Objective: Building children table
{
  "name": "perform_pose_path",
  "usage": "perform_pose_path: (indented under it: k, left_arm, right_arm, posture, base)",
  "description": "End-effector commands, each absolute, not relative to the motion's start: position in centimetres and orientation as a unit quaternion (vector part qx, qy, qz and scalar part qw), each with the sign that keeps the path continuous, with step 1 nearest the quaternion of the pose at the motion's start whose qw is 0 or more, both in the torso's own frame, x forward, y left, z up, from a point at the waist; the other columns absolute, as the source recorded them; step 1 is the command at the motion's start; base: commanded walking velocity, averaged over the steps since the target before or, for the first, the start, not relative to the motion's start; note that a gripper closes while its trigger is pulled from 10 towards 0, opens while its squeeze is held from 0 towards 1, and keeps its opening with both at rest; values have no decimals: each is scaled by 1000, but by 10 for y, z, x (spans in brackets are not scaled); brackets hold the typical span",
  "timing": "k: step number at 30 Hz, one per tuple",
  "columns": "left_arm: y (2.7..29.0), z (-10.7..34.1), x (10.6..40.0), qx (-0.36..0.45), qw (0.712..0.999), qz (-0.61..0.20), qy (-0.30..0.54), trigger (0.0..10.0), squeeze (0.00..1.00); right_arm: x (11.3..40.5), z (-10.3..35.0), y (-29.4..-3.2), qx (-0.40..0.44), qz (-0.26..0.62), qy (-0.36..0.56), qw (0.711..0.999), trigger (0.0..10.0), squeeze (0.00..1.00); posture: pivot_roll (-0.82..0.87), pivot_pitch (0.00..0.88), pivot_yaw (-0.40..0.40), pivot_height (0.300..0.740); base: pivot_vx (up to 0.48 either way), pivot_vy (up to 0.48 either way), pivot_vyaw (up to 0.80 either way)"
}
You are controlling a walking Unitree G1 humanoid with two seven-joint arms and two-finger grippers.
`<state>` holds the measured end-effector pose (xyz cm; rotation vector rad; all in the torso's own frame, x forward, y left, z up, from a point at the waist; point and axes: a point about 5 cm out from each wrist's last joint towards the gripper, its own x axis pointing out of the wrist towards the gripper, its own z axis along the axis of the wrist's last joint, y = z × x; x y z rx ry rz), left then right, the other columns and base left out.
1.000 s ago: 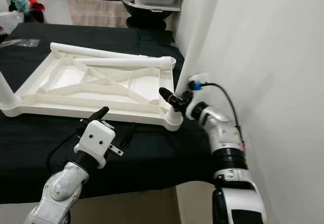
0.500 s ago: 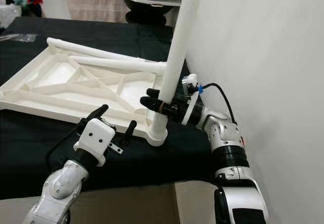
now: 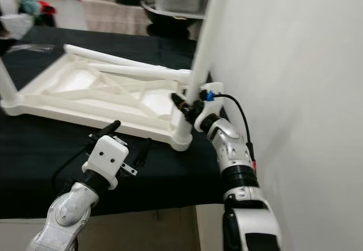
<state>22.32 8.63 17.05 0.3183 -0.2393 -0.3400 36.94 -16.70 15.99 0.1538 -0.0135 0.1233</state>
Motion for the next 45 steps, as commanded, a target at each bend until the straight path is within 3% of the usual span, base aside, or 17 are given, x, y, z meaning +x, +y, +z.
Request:
perform_pose_path:
  k: [1, 7, 8, 12, 13, 19, 20, 25, 27, 33, 35, 36, 38, 40, 42, 44, 45]
  left_arm:
    - [86, 170, 224, 157, 966, -169, -116, 10000, 0]
    - [86, 170, 224, 158, 966, -169, -116, 10000, 0]
    - [85, 170, 224, 157, 966, -170, -116, 10000, 0]
    - [85, 170, 224, 156, 966, -170, -116, 10000, 0]
    - [85, 170, 225, 156, 966, -170, -117, 10000, 0]
    - [86, 170, 225, 155, 967, -167, -116, 10000, 0]
    - [85, 171, 226, 155, 966, -167, -117, 10000, 0]
    - [84, 171, 226, 153, 967, -168, -118, 10000, 0]
    - [85, 171, 226, 154, 967, -167, -118, 10000, 0]
    - [87, 171, 226, 155, 967, -164, -118, 10000, 0]
    - [87, 171, 226, 154, 967, -164, -118, 10000, 0]
    - [85, 172, 226, 150, 967, -169, -121, 10000, 0]
    - [85, 172, 226, 150, 967, -169, -121, 10000, 0]
    - [85, 172, 225, 150, 966, -170, -121, 10000, 0]
    - [86, 172, 225, 151, 967, -169, -120, 10000, 0]
    - [87, 172, 225, 152, 967, -168, -119, 10000, 0]
    - [87, 171, 225, 153, 967, -167, -118, 10000, 0]
  right_arm:
    - [353, 139, -198, 48, -106, 35, 993, 0, 0]
    - [340, 136, -189, 32, -186, 49, 981, 0, 0]
    - [343, 136, -181, 40, -168, 50, 984, 10000, 0]
    - [347, 138, -168, 50, -135, 42, 989, 10000, 0]
    - [349, 140, -159, 57, -105, 36, 992, 10000, 1000]
    - [352, 145, -152, 75, -87, 31, 993, 10000, 1000]
    - [353, 148, -148, 82, -41, 12, 996, 10000, 0]
    - [353, 149, -136, 144, 145, -1, 979, 10000, 0]
    - [352, 148, -142, 178, 250, 20, 952, 10000, 0]
    - [350, 151, -149, 193, 324, 35, 925, 10000, 0]
    - [347, 155, -151, 194, 373, 39, 907, 10000, 0]
    - [335, 154, -150, 158, 470, 60, 867, 10000, 0]
    - [335, 154, -150, 158, 470, 60, 867, 10000, 0]
    - [322, 149, -141, 139, 543, 79, 825, 10000, 0]
    - [318, 149, -136, 142, 566, 80, 808, 9098, 0]
    - [317, 150, -134, 146, 577, 80, 799, 9098, 0]
    - [317, 151, -132, 149, 586, 77, 793, 0, 0]
  posture:
    - [83, 33, -116, 740]
    - [79, 33, -116, 740]
    - [74, 39, -116, 740]
    - [74, 39, -116, 740]
    - [69, 46, -115, 740]
    - [68, 47, -114, 740]
    - [63, 47, -113, 740]
    - [68, 49, -115, 740]
    - [70, 51, -116, 740]
    - [69, 54, -116, 740]
    - [64, 55, -113, 740]
    - [76, 52, -118, 740]
    - [76, 52, -118, 740]
    - [82, 54, -117, 740]
    - [80, 54, -115, 740]
    - [80, 54, -115, 740]
    - [78, 55, -112, 740]
  base:
    - [0, 0, 0]
    - [0, 0, 0]
    - [0, 0, 0]
    - [0, 0, 0]
    - [0, 0, 0]
    - [0, 0, 0]
    - [0, 0, 0]
    - [0, 0, 0]
    - [0, 0, 0]
    - [0, 0, 0]
    - [0, 0, 0]
    - [0, 0, 0]
    - [0, 0, 0]
    - [0, 0, 0]
    - [0, 0, 0]
    - [0, 0, 0]
    - [0, 0, 0]
